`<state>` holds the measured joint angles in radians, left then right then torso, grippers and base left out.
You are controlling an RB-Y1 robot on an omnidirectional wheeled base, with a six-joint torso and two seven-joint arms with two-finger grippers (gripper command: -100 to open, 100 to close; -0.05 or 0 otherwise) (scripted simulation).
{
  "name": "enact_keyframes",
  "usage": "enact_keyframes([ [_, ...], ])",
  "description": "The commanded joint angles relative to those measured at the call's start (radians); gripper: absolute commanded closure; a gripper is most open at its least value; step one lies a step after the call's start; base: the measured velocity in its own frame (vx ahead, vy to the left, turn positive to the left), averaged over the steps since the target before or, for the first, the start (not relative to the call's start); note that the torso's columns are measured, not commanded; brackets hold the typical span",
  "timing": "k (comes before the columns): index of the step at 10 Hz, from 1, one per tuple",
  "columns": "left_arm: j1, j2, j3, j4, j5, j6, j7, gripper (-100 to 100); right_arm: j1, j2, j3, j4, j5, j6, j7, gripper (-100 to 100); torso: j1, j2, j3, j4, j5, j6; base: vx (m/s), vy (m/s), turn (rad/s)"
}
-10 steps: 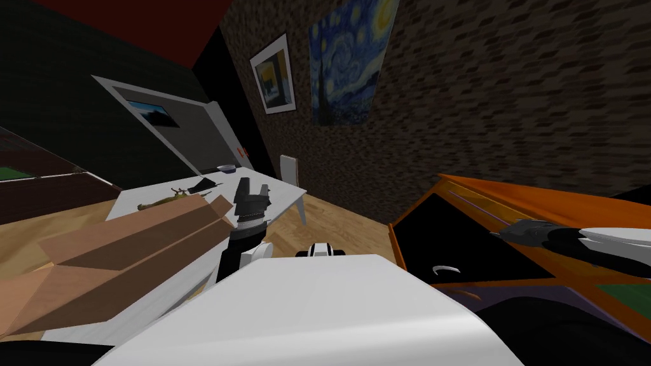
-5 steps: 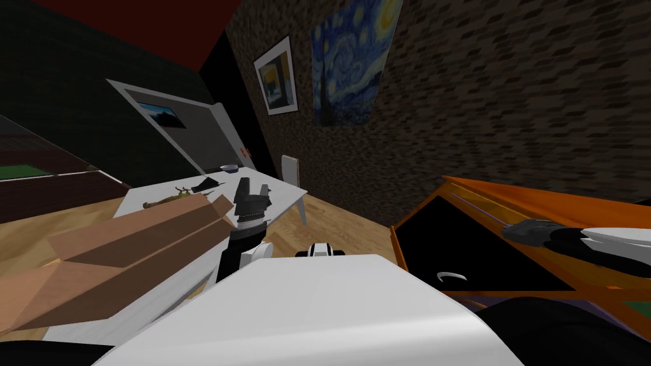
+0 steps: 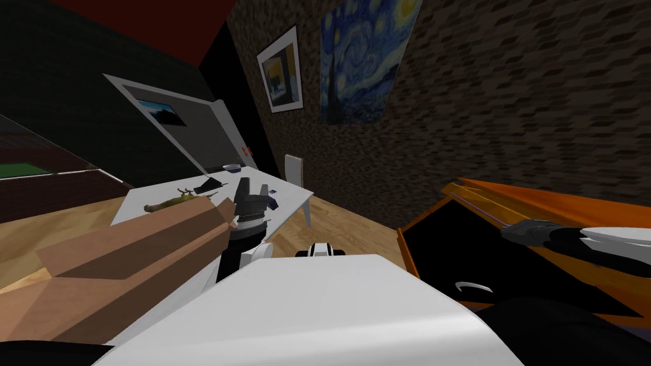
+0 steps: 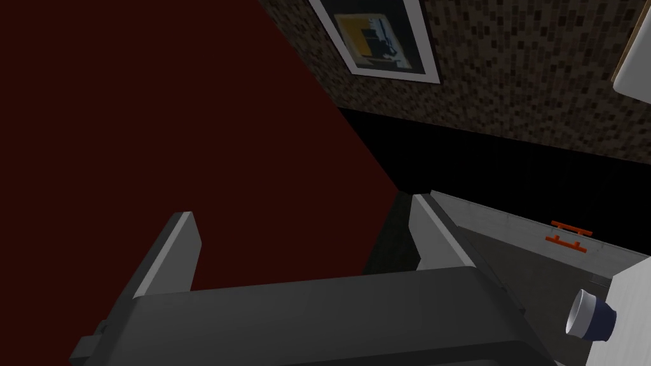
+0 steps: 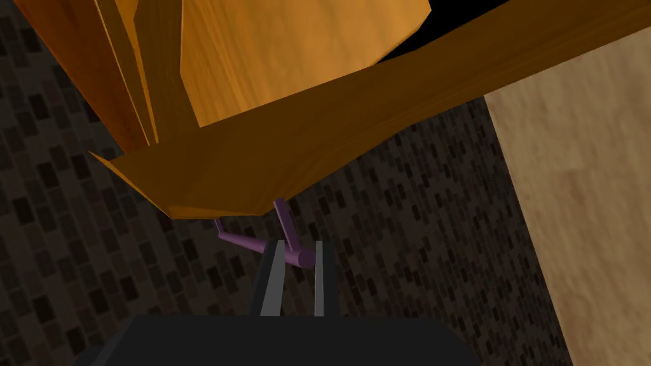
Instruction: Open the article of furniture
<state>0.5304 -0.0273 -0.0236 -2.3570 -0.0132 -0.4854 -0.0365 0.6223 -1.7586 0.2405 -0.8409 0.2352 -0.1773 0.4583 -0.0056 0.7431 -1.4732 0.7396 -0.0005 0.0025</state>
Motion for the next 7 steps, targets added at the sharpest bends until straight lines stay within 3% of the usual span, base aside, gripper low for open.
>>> enact_keyframes([
  [1,0.0,0.0,0.0,0.0,0.0,0.0,0.0,0,0.011,-0.051,-0.002,-0.003,-0.016,-0.024,-0.018,-100,0.0,0.0,0.0,0.0,0.0,-0.001,0.019,0.004,-0.129],
  [5,0.0,0.0,0.0,0.0,0.0,0.0,0.0,0,0.025,-0.12,-0.004,-0.007,-0.038,-0.057,-0.042,-100,0.007,-0.006,-0.003,-0.002,0.001,-0.003,0.009,0.001,-0.074],
  [7,0.0,0.0,0.0,0.0,0.0,0.0,0.0,0,-0.038,-0.12,0.016,-0.007,-0.009,-0.057,-0.042,-100,0.006,-0.005,-0.003,-0.002,0.001,-0.003,0.004,0.002,-0.012],
])
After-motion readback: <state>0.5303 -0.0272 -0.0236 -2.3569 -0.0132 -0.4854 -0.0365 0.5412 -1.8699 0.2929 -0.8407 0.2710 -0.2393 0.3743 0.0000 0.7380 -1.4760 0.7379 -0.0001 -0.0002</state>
